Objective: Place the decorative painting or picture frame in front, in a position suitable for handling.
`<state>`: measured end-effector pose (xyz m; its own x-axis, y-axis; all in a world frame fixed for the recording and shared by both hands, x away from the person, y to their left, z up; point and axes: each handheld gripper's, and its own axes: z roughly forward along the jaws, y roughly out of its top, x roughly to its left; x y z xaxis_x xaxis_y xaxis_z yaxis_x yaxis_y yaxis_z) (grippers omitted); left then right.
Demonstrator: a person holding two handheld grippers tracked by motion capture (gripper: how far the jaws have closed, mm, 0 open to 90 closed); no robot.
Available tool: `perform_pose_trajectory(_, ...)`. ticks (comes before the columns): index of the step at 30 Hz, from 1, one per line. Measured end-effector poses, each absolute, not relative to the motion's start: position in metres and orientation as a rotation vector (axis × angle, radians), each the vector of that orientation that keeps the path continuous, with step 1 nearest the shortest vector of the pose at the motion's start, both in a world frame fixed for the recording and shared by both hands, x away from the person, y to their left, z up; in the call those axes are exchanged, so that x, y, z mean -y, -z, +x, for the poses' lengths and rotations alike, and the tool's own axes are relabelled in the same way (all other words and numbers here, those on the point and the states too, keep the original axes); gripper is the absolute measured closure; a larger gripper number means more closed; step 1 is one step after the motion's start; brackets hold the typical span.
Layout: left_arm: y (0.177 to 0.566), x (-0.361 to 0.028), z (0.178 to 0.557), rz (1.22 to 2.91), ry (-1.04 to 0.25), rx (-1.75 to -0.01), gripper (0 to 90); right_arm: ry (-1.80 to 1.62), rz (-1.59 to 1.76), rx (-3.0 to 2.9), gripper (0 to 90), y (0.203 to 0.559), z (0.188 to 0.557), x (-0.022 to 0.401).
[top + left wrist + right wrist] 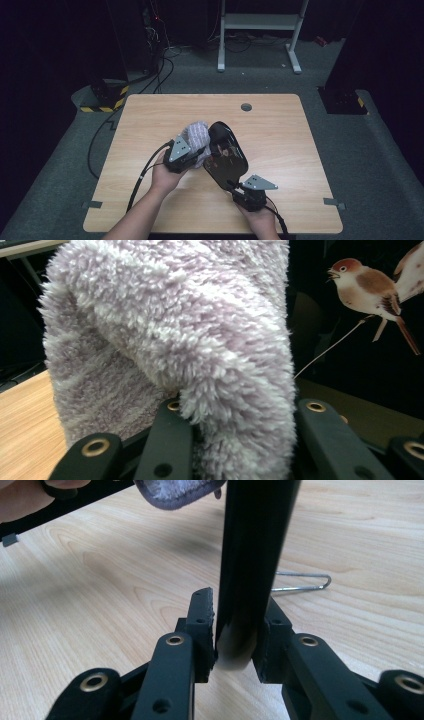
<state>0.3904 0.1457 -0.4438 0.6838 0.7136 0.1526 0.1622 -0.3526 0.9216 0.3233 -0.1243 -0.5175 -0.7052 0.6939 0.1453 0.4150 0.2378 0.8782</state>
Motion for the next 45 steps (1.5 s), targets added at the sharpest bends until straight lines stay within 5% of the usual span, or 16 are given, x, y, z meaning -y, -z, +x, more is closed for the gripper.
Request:
perform_pose_trajectory(26,0.445,-0.081,0.326,1.89,-0.456,-0.452,71.2,-1.432,1.023,-2.248,78.1,0.517,0.326,0.125)
perform_pose_trajectory(45,0.455,-0.145,0.395,1.886,-0.582,-0.707,71.4,-1.433,1.029,-2.247,77.9,0.516,0.327,0.124)
